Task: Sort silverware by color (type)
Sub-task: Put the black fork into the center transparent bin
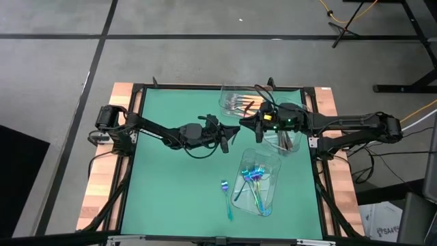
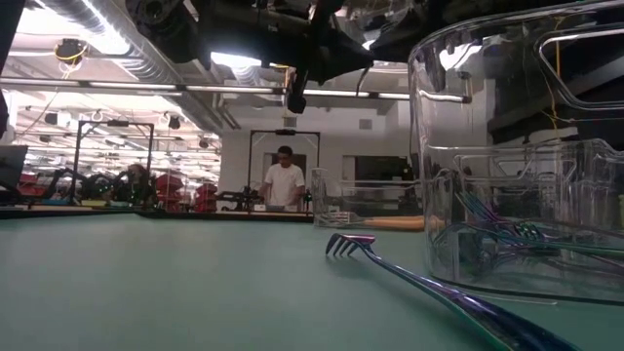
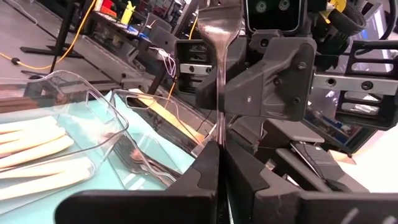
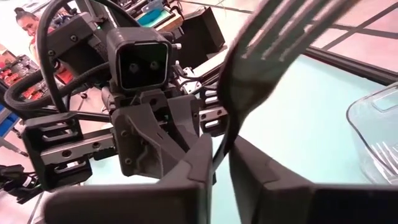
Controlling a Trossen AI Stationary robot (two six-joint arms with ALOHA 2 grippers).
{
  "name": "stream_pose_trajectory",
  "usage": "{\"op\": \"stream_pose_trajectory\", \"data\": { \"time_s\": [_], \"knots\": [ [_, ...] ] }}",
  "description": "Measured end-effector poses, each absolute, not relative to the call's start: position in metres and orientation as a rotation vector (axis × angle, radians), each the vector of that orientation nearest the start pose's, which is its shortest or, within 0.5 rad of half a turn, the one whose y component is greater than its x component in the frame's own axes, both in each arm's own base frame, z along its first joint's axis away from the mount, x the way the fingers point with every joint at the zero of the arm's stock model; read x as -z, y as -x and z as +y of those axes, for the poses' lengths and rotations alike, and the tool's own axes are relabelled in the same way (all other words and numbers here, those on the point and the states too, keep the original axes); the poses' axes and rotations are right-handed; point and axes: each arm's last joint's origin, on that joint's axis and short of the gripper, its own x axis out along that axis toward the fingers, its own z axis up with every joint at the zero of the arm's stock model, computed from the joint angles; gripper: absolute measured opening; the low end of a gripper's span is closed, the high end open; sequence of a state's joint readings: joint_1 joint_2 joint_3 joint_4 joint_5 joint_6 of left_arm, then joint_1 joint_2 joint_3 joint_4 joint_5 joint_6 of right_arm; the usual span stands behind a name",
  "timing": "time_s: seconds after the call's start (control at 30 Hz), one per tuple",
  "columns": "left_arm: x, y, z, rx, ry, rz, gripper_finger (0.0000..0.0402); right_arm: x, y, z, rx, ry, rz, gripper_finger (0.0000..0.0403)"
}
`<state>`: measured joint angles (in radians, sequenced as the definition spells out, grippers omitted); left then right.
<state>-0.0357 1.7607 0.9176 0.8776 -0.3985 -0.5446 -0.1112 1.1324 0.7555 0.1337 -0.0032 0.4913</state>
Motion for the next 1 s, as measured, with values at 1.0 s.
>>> {"op": "stream_pose_trajectory", "data": {
  "time_s": [1.0],
  "knots": [
    [-0.222, -0.372, -0.002, -0.348, 0.544, -0.119, 0.0082, -0.294, -0.239, -0.026, 0.148, -0.504, 0.202, 0.0001]
  ]
}}
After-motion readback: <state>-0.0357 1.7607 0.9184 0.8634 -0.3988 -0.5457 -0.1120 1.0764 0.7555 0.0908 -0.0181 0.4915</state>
